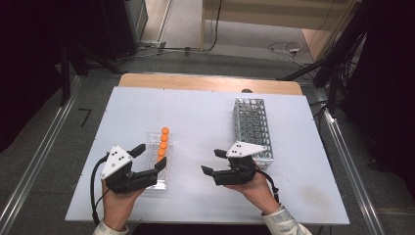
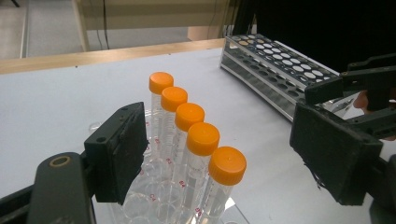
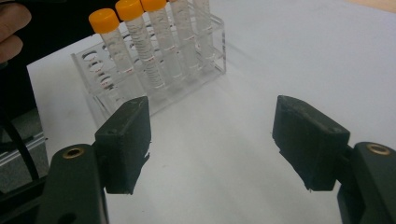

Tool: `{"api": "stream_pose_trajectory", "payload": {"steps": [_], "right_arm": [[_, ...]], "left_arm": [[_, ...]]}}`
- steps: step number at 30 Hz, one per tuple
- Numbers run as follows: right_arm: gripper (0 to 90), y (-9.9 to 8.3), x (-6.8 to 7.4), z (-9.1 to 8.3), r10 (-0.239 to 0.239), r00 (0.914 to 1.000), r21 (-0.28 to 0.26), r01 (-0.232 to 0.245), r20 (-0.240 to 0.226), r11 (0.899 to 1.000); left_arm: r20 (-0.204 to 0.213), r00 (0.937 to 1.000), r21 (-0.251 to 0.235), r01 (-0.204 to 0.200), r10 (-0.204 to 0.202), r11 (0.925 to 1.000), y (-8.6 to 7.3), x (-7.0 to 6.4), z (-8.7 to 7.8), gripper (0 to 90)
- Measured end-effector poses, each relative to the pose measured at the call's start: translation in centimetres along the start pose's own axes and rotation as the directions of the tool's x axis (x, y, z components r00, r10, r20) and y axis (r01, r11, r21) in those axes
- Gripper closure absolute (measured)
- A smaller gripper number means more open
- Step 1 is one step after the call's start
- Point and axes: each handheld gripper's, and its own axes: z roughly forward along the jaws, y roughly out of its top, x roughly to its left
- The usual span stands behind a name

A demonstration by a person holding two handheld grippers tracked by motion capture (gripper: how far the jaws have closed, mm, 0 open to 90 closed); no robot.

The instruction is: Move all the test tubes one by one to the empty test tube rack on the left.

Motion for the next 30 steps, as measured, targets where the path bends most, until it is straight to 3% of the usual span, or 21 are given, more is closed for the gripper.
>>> {"api": "stream_pose_trajectory", "payload": {"steps": [30], "right_arm": [[26.4,-0.8,-2.6,-4.2,0.065,0.9936,-0.075,-0.058,0.093,0.995]], "left_arm": [[-0.046,0.9988,-0.006,0.019,-0.019,0.9998,0.1,1.5,-1.0,18.6]]}}
